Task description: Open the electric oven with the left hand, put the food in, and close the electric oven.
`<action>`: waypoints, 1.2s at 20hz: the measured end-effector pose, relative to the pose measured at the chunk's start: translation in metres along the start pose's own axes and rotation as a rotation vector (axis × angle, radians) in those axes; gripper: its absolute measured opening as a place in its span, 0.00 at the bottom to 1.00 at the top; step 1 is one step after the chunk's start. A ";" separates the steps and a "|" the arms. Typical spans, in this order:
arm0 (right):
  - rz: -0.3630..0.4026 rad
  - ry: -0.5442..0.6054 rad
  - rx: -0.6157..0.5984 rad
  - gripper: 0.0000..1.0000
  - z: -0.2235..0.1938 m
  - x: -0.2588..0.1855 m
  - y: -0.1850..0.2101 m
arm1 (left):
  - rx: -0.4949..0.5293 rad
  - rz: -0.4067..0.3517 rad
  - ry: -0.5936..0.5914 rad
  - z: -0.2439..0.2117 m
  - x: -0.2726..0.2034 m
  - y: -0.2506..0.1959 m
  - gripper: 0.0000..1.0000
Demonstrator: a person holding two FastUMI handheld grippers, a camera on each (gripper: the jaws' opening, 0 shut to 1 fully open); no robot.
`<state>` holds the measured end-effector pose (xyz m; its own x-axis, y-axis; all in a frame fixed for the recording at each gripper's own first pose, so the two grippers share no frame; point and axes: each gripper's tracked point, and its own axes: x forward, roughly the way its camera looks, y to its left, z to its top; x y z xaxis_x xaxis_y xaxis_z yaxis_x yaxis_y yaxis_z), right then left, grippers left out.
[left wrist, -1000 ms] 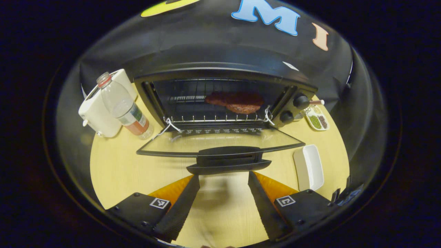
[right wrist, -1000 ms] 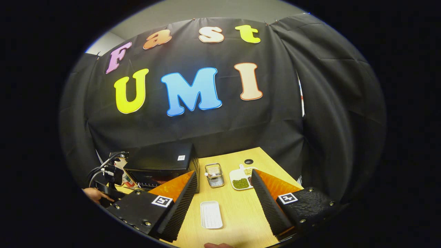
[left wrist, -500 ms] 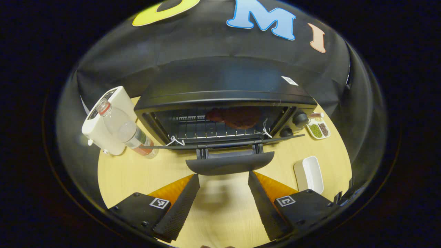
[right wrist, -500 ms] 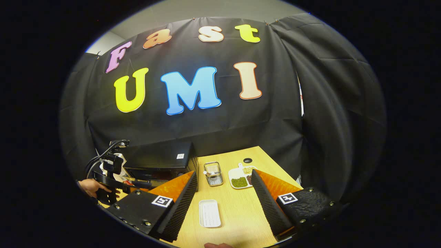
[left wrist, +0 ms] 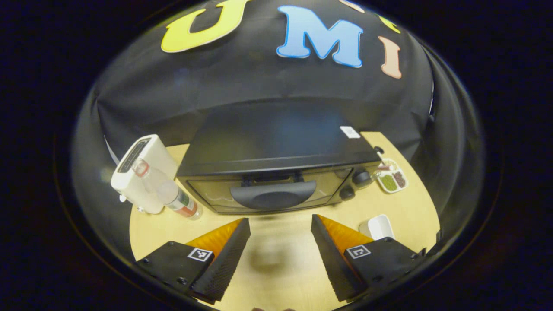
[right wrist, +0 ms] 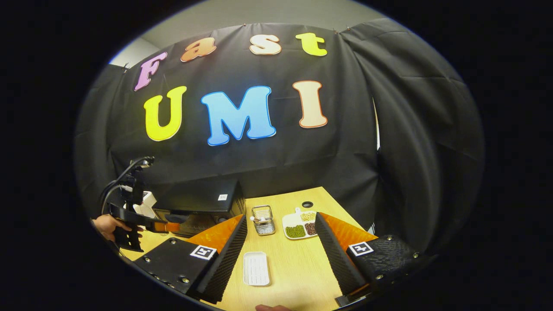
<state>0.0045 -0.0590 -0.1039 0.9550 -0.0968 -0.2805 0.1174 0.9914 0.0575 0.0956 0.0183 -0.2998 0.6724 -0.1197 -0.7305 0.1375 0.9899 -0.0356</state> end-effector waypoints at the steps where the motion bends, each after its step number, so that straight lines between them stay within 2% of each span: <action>1: 0.011 -0.008 0.000 0.96 0.006 0.001 0.000 | -0.007 0.008 -0.061 0.013 -0.016 -0.004 0.96; 5: 0.076 -0.063 -0.005 0.95 0.036 0.003 0.006 | -0.009 0.073 -0.330 0.069 -0.102 -0.019 1.00; 6: 0.091 -0.086 -0.014 0.96 0.047 0.001 0.007 | -0.024 0.078 -0.400 0.083 -0.127 -0.025 0.96; 8: 0.119 -0.120 -0.024 0.95 0.065 -0.002 0.010 | -0.059 0.072 -0.533 0.105 -0.177 -0.041 1.00; 10: 0.154 -0.159 -0.013 0.95 0.086 -0.010 0.018 | -0.069 0.060 -0.634 0.119 -0.220 -0.055 0.91; 11: 0.171 -0.176 -0.008 0.95 0.096 -0.014 0.023 | -0.063 0.066 -0.664 0.122 -0.235 -0.058 1.00; 14: 0.205 -0.206 0.001 0.95 0.117 -0.030 0.038 | -0.033 0.101 -0.708 0.125 -0.274 -0.059 0.99; 17: 0.189 -0.248 0.019 0.95 0.136 -0.044 0.045 | -0.036 0.090 -0.744 0.132 -0.297 -0.061 1.00; 19: 0.174 -0.253 0.019 0.95 0.136 -0.051 0.051 | -0.027 0.076 -0.747 0.129 -0.305 -0.058 0.92; 22: 0.168 -0.256 0.006 0.95 0.136 -0.058 0.060 | -0.008 0.065 -0.752 0.124 -0.311 -0.052 0.92; 24: 0.154 -0.259 -0.005 0.95 0.136 -0.062 0.063 | -0.012 0.054 -0.756 0.123 -0.314 -0.047 0.97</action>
<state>-0.0103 -0.0022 0.0474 0.9992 0.0364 -0.0152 -0.0352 0.9965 0.0760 -0.0325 -0.0001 0.0146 0.9941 -0.0870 -0.0651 0.0856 0.9960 -0.0238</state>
